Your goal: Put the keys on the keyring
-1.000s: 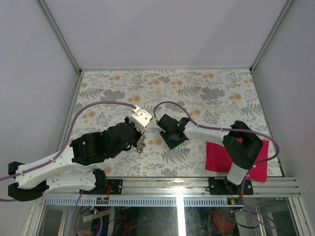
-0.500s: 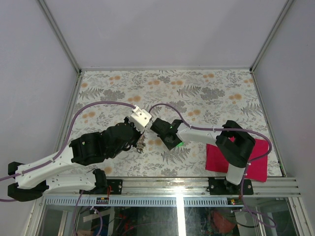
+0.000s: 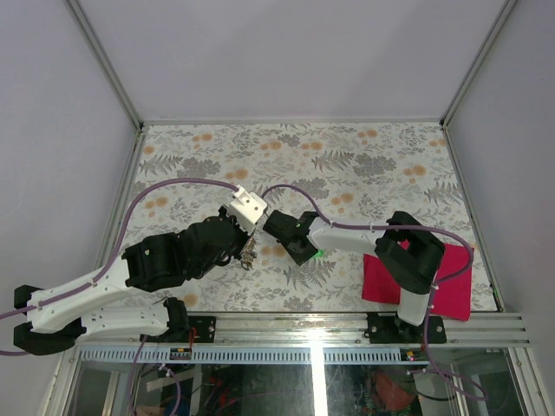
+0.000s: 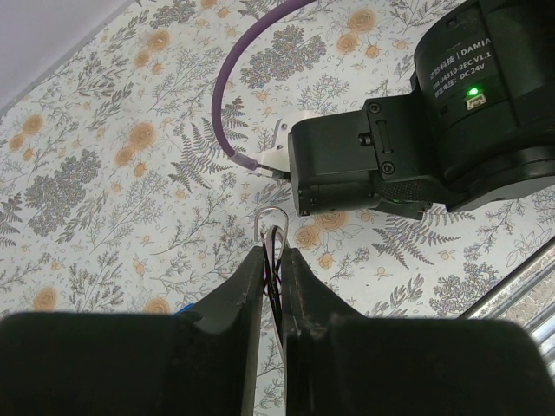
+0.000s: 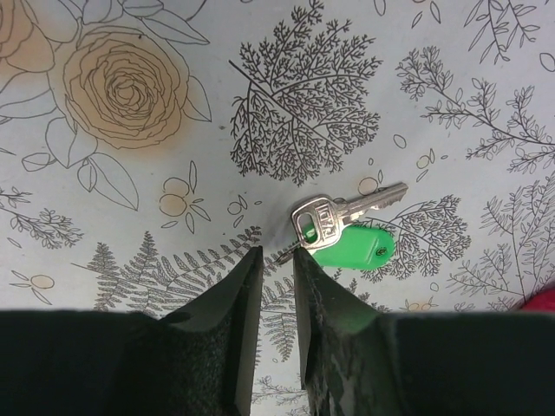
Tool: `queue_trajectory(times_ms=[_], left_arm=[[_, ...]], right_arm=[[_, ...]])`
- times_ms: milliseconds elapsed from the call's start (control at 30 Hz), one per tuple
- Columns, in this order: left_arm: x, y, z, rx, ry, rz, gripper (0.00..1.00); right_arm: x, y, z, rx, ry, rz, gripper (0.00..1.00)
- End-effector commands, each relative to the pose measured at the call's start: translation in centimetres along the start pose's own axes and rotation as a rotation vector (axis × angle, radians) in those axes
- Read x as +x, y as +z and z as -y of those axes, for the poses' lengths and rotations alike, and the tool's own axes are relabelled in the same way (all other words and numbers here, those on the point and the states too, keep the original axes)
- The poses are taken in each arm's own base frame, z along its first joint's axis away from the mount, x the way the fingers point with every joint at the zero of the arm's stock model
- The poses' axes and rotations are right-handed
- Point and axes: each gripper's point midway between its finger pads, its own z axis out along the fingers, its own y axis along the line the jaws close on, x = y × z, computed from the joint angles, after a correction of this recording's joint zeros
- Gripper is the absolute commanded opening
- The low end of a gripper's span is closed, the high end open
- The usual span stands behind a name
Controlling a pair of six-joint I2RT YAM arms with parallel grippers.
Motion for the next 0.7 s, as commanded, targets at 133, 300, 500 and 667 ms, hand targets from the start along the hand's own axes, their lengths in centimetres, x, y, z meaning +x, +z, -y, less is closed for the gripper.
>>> queue_trajectory(times_ms=[133,300,500,667], left_arm=[[-1.7,-0.2,-0.1,-0.004,-0.05,0.069,0.0],[-1.8,-0.3,-0.2,-0.007,-0.047,0.07,0.0],[-1.9,-0.3,-0.3,-0.012,-0.039,0.072,0.0],[-1.9,-0.2,-0.3,-0.014,-0.032,0.072,0.0]], right_arm=[[-0.7,0.2,-0.1,0.034,-0.002,0.006,0.21],[-1.2,-0.2,0.1,0.038,0.003,0.025,0.06],[-2.1,-2.0,0.8,0.038,0.012,0.093,0.0],[-2.9,-4.1,1.8,0.003,0.031,0.171,0.0]])
